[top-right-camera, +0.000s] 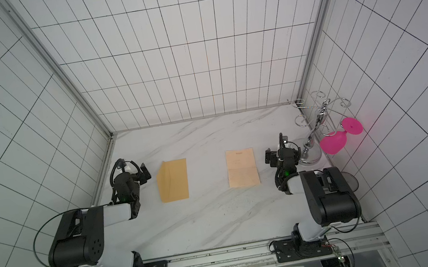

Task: Fold the letter paper in half and place it into the envelope
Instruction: Fold the letter paper at the center of the board.

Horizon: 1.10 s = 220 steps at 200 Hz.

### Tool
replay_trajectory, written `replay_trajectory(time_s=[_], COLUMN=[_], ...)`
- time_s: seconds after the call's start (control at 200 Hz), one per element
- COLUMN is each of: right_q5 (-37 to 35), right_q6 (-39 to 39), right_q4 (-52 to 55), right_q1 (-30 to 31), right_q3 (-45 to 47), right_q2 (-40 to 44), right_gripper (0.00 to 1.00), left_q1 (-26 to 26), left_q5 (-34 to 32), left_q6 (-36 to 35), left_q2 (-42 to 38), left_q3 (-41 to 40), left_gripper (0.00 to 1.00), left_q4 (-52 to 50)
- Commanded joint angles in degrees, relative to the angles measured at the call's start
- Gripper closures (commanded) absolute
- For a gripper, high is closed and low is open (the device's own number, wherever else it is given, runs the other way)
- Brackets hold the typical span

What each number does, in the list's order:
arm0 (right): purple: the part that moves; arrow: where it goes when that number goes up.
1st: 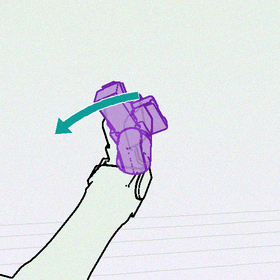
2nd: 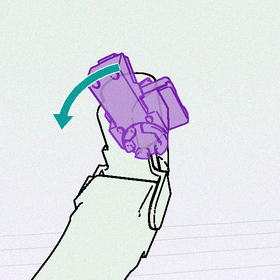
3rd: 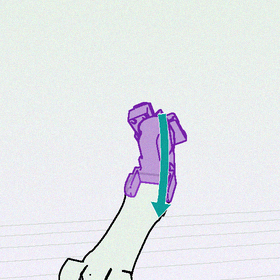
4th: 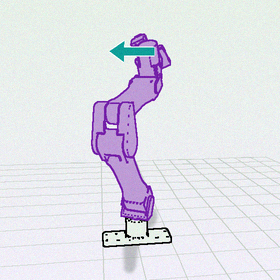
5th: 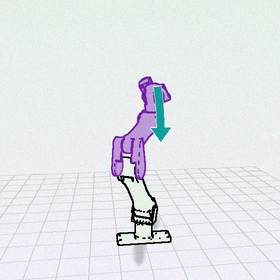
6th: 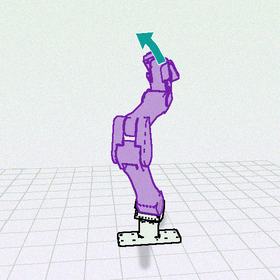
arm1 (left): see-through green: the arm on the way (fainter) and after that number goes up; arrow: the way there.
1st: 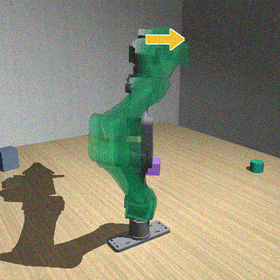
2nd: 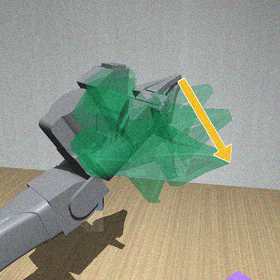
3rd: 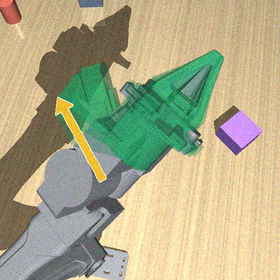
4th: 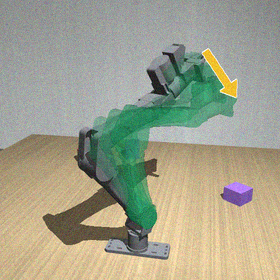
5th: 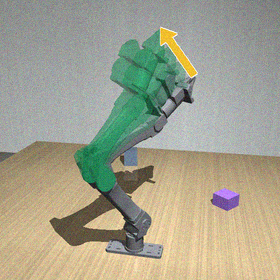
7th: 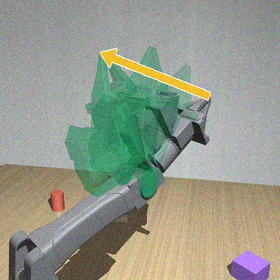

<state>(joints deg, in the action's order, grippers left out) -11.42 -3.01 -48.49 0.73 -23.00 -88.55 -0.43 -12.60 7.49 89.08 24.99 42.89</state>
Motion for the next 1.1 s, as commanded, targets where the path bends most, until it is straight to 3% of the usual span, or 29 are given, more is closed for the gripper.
replay_trajectory(time_s=[0.0, 0.72, 0.79, 0.835, 0.91, 0.965, 1.049, 1.094], right_q5=[0.4, 0.4, 3.3, 2.4, -1.5, -5.6, -4.6, -5.3], right_q6=[-0.2, -0.3, -1.4, -1.2, -0.3, -1.8, -0.9, -0.3], right_q4=[-0.6, -0.6, -1.2, 0.1, -1.0, -0.9, 1.8, 8.4], right_q1=[-0.3, -0.3, -1.8, -1.8, 0.1, 0.3, 0.5, 1.2], right_q3=[-0.5, -0.6, -0.2, -0.7, -0.7, -0.2, 0.2, -1.4], right_q2=[0.2, 0.2, 0.3, 0.3, 0.0, 1.5, 5.8, 10.5], right_gripper=[0.02, 0.01, 0.01, 0.01, 0.01, 0.02, 0.01, 0.01], left_q1=[0.2, 0.2, 0.2, 0.1, 0.0, 0.0, 0.2, 1.0], left_q5=[-0.7, -0.7, -0.8, -0.8, -0.8, -0.7, -1.3, -4.4], left_q6=[-0.5, -0.4, -0.4, -0.8, -0.8, -0.6, -1.5, -1.9], left_q2=[0.5, 0.5, 0.8, 2.3, 1.7, 1.1, -0.1, -1.9], left_q3=[0.6, 0.6, 0.5, 0.0, 0.6, 0.6, 1.5, 6.4], left_gripper=[0.01, 0.01, 0.01, 0.01, 0.01, 0.01, 0.01, 0.01], left_q4=[1.6, 1.5, 2.2, 6.0, 3.8, 2.8, 2.7, -6.0])
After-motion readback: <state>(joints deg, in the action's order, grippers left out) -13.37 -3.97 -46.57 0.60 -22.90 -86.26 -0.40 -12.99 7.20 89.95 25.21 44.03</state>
